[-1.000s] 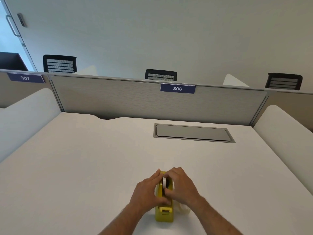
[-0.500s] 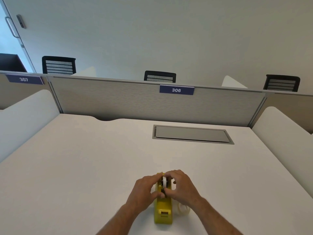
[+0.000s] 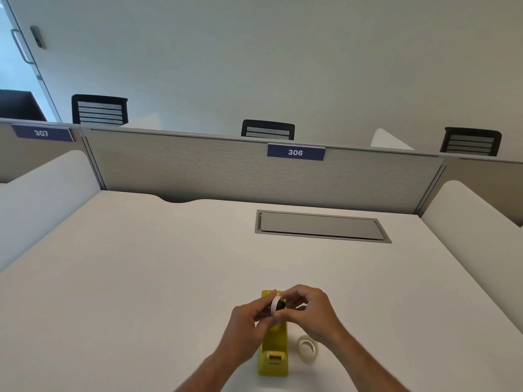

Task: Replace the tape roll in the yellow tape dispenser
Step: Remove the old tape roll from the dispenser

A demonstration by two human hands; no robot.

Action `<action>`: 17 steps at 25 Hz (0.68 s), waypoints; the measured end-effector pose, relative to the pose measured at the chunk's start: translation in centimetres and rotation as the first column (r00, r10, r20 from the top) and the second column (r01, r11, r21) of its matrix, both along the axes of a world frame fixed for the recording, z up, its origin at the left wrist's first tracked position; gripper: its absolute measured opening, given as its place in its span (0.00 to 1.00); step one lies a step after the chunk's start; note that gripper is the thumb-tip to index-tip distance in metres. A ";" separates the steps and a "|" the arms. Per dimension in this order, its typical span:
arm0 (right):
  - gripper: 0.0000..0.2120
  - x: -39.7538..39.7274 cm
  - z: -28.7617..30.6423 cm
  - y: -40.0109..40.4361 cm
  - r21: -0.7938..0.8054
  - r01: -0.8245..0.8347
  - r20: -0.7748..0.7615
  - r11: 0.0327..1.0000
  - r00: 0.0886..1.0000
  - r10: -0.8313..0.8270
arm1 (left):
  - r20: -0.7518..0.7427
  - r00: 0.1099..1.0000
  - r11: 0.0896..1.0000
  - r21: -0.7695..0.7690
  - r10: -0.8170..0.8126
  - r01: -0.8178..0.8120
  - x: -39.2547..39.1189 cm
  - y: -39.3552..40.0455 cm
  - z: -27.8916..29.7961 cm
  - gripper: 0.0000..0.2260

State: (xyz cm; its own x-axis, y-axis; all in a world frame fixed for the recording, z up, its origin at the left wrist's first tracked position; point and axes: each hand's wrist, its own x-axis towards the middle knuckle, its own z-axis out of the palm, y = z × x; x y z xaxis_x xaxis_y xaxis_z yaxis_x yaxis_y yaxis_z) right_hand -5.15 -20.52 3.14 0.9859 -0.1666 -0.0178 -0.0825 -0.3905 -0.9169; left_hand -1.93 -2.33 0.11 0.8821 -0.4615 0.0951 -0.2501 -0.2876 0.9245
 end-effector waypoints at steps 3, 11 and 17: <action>0.14 -0.1 0.0 0.0 0.077 0.020 -0.001 0.997 1.000 -0.020 | -0.079 0.997 0.996 -0.086 0.011 -0.017 -0.8 -0.5 0.6 0.18; 0.11 -0.3 0.6 -0.4 0.309 -0.035 -0.016 0.951 0.999 0.042 | -0.200 0.978 0.987 -0.132 0.059 -0.087 -1.0 -1.3 1.1 0.16; 0.10 -0.4 0.3 -0.2 0.196 -0.017 0.033 0.980 0.999 0.011 | -0.218 0.973 0.985 -0.130 0.081 -0.111 -0.8 -1.7 1.0 0.16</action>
State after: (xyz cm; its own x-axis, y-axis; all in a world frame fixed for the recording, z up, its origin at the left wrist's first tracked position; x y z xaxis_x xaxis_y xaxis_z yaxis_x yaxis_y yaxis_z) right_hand -5.55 -20.75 3.42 0.9887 -0.1488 -0.0176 -0.0481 -0.2037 -0.9778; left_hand -2.78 -4.05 1.14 0.9287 -0.3686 -0.0401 -0.0225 -0.1640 0.9862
